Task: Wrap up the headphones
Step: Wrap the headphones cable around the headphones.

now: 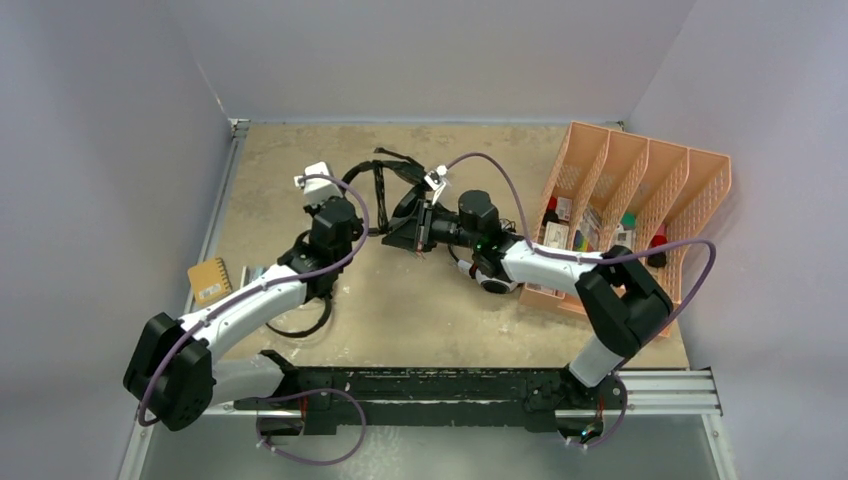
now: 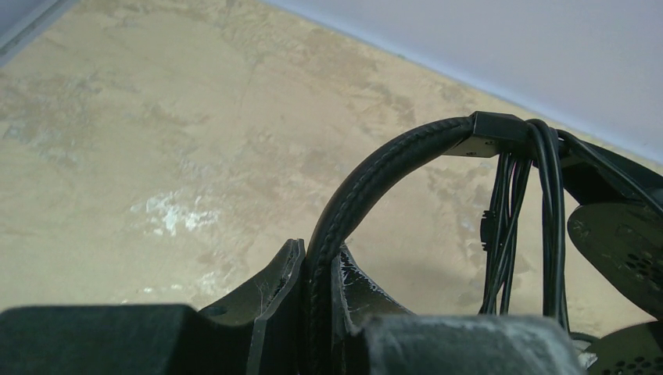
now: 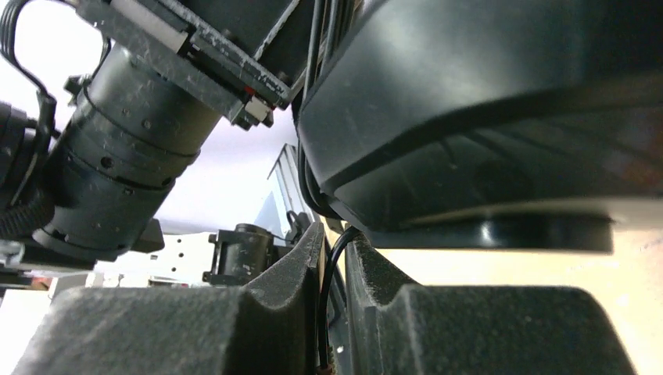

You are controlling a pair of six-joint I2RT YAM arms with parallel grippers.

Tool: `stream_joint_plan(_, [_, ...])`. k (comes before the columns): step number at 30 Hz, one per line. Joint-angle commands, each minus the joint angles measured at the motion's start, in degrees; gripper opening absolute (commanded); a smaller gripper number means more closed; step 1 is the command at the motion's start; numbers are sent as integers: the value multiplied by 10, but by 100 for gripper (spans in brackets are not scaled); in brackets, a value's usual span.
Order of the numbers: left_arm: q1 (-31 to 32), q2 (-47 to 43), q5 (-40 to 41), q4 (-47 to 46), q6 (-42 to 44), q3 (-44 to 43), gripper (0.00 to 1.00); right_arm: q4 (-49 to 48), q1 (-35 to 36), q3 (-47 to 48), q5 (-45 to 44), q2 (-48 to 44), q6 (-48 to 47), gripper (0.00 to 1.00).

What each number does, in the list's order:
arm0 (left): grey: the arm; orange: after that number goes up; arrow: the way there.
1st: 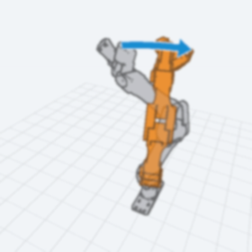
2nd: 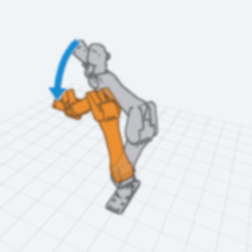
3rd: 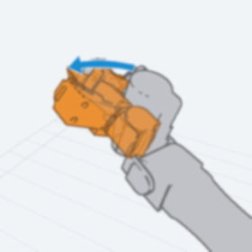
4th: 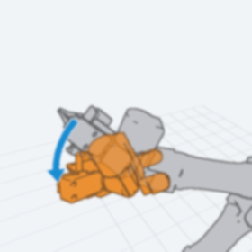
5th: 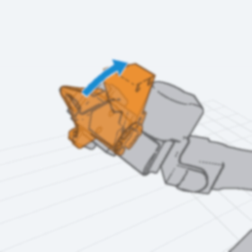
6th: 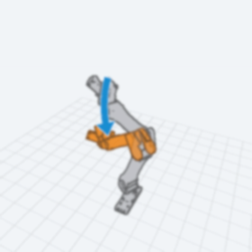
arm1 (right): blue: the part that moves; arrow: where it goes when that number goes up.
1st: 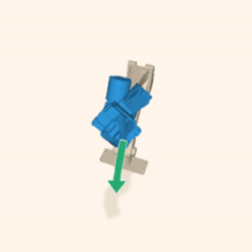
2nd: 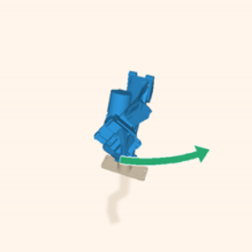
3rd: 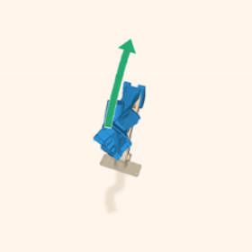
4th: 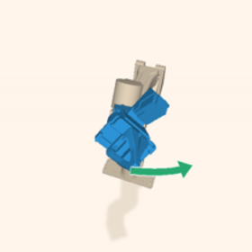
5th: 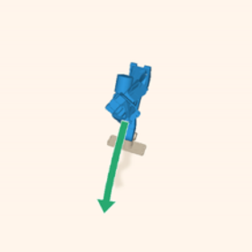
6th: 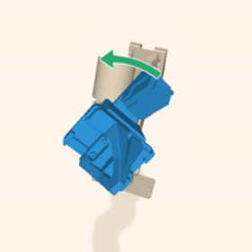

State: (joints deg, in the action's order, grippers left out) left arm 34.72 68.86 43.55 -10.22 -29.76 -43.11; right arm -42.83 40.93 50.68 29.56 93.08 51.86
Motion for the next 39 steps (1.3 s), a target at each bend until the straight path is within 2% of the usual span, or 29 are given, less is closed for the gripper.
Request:
stream_joint_plan(1, [10,-13,-27,-5,-52,37,0,46,-1,62,8,7,29,18])
stream_joint_plan(7, [17,-6,-37,-14,-72,79,0,61,-2,63,4,36,46,29])
stream_joint_plan(19, [24,2,-88,-44,-88,146,0,33,-17,80,47,104,86,34])
stream_joint_plan(24, [25,9,-98,-59,-99,170,0,24,-24,72,58,111,104,42])
stream_joint_plan(36, [25,34,-99,-63,-98,171,0,-49,-28,61,83,119,171,50])
stream_joint_plan(39, [26,39,-96,-61,-92,171,0,-42,-29,69,69,113,160,54])
